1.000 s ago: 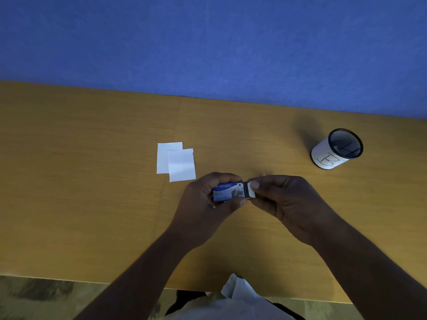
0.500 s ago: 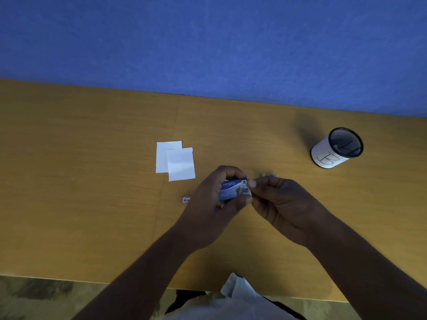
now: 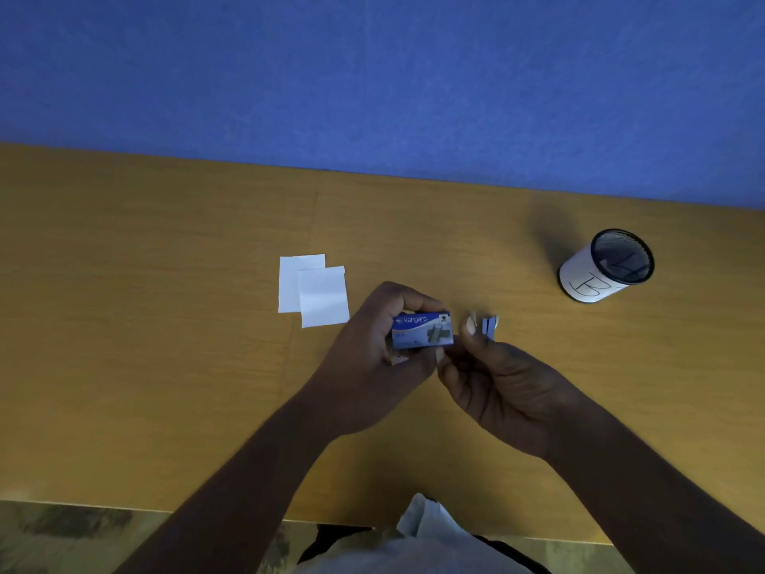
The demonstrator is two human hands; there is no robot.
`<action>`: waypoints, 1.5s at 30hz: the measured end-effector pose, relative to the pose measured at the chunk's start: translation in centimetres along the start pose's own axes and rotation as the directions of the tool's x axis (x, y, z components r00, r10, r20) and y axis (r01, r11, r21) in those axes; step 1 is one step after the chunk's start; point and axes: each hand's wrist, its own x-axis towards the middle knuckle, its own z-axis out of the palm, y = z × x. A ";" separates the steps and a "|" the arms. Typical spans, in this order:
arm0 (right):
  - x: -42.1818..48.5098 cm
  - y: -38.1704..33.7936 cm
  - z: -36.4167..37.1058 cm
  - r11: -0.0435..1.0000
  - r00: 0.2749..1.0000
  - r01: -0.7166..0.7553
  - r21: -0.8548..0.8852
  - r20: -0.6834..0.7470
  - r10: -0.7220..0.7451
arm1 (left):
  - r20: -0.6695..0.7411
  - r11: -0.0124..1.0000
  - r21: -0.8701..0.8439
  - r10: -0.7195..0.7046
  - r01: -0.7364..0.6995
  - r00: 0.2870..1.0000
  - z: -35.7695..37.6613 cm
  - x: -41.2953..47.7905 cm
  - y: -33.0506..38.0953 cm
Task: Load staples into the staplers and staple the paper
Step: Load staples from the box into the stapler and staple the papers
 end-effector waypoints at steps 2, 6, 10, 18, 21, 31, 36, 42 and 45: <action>0.1 -0.1 -0.4 1.000 1.000 0.018 -0.010 -0.024 -0.019 | -0.067 0.999 0.044 0.023 -0.020 0.998 0.0 0.6 -0.3; 0.5 -0.2 -1.5 0.989 0.992 0.041 -0.142 -0.115 -0.058 | -0.127 0.989 0.145 0.005 0.014 0.992 0.1 2.5 -1.6; 0.9 0.0 -3.0 0.976 0.978 0.045 -0.215 -0.188 -0.086 | -0.152 0.958 0.284 -0.007 0.051 0.988 1.1 5.9 -4.0; 1.2 0.7 -5.9 0.922 0.926 0.020 -0.387 -0.340 -0.163 | -0.065 0.757 0.649 -0.054 0.084 0.996 5.2 14.1 -9.4; 1.1 1.0 -6.9 0.912 0.901 -0.007 -0.409 -0.398 -0.171 | -0.080 0.709 0.700 -0.040 0.084 0.996 6.8 16.7 -10.8; 0.1 1.8 -8.8 0.836 0.869 -0.042 -0.547 -0.433 -0.239 | -0.069 0.684 0.720 -0.097 0.117 0.993 8.9 19.9 -13.0; 0.1 1.7 -8.9 0.767 0.865 -0.020 -0.641 -0.396 -0.308 | -0.218 0.797 0.590 0.004 0.129 0.976 5.4 15.8 -11.8; 1.9 1.7 -8.6 0.651 0.882 -0.023 -0.759 -0.323 -0.345 | -0.399 0.790 0.516 -0.122 0.333 0.909 -0.3 4.7 -13.1; 3.2 2.3 -8.0 0.631 0.875 -0.018 -0.776 -0.317 -0.365 | -0.398 0.757 0.545 -0.144 0.360 0.906 -1.6 1.0 -13.7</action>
